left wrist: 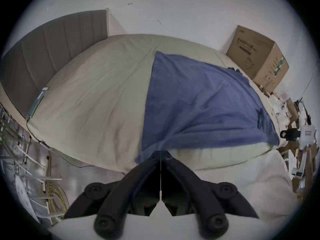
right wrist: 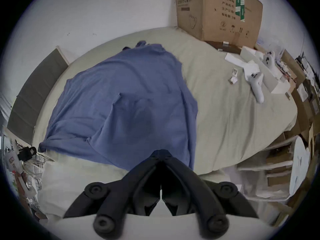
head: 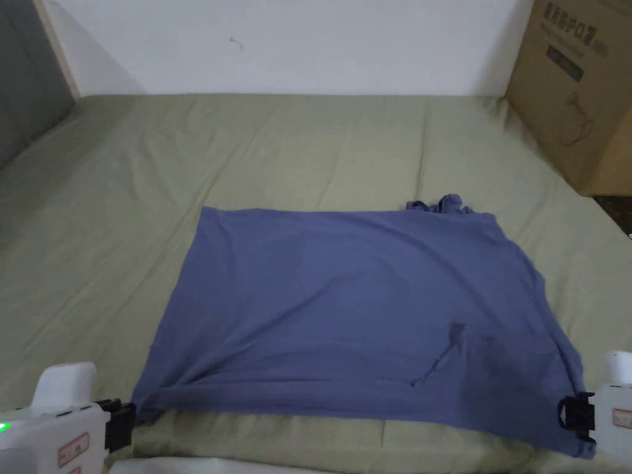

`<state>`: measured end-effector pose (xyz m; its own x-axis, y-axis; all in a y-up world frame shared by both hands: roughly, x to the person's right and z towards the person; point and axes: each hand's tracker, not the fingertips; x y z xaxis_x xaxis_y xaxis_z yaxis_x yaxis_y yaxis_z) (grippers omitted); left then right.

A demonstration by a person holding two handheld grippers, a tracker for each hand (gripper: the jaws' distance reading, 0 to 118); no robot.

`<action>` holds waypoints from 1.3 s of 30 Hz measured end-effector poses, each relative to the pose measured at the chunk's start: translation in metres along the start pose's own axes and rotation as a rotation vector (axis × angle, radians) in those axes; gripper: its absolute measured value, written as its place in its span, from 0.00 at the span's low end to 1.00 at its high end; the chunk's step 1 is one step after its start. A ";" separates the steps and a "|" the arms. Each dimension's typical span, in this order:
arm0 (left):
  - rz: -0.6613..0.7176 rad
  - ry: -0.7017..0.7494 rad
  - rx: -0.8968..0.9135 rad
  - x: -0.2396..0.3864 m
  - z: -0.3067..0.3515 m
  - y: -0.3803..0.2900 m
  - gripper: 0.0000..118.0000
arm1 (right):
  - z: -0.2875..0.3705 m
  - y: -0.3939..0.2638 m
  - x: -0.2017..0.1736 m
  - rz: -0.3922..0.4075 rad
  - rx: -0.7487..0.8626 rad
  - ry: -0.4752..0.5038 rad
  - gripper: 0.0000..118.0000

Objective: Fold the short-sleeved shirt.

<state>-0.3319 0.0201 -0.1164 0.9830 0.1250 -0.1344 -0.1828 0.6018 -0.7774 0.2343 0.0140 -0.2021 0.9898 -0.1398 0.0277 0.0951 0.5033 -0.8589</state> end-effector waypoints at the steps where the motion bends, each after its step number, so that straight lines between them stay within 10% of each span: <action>1: -0.001 0.006 0.002 -0.002 -0.004 -0.002 0.00 | -0.003 -0.003 0.000 -0.003 -0.003 -0.002 0.00; 2: -0.001 0.021 0.007 -0.004 -0.009 -0.003 0.04 | -0.006 -0.004 0.000 -0.003 -0.008 -0.001 0.00; 5: 0.010 0.046 0.003 -0.015 -0.022 0.006 0.74 | -0.010 -0.006 0.001 -0.009 -0.018 -0.002 0.00; 7: -0.002 0.065 -0.031 -0.016 -0.028 0.011 0.86 | -0.011 -0.006 -0.001 -0.006 -0.031 0.000 0.00; 11: -0.039 -0.014 -0.025 -0.012 -0.042 0.011 0.79 | -0.012 -0.007 -0.001 -0.002 -0.039 -0.009 0.00; 12: -0.032 -0.030 -0.076 -0.012 -0.053 0.012 0.44 | -0.013 -0.007 0.000 -0.009 -0.043 -0.007 0.00; 13: -0.015 -0.037 -0.120 -0.011 -0.062 0.012 0.44 | -0.015 -0.006 0.001 -0.014 -0.046 -0.005 0.00; 16: -0.036 -0.017 -0.122 -0.002 -0.074 0.008 0.04 | -0.016 -0.006 0.003 -0.032 -0.042 -0.007 0.00; 20: -0.005 -0.040 -0.092 0.000 -0.058 0.012 0.04 | -0.009 -0.006 0.006 -0.045 -0.020 0.030 0.00; 21: 0.007 -0.041 -0.094 0.002 -0.052 0.012 0.04 | -0.008 -0.004 0.005 -0.043 -0.020 0.024 0.06; 24: -0.009 -0.035 -0.092 0.007 -0.044 0.011 0.04 | -0.012 0.001 0.004 -0.015 -0.042 -0.015 0.84; 28: -0.022 -0.020 -0.100 0.013 -0.048 0.010 0.04 | -0.030 0.004 0.007 0.060 -0.105 -0.032 0.77; 30: -0.034 -0.012 -0.108 0.008 -0.052 0.012 0.04 | -0.044 -0.001 0.007 0.082 -0.174 -0.103 0.26; 32: -0.032 -0.013 -0.115 0.008 -0.051 0.012 0.04 | -0.036 -0.002 0.005 0.042 -0.118 -0.004 0.11; 39: -0.009 -0.018 -0.098 0.010 -0.033 0.025 0.04 | 0.003 0.021 -0.008 0.063 -0.049 0.000 0.10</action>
<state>-0.3257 0.0109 -0.1573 0.9840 0.1345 -0.1172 -0.1710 0.5233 -0.8348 0.2287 0.0283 -0.2184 0.9937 -0.1088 -0.0275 0.0269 0.4689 -0.8829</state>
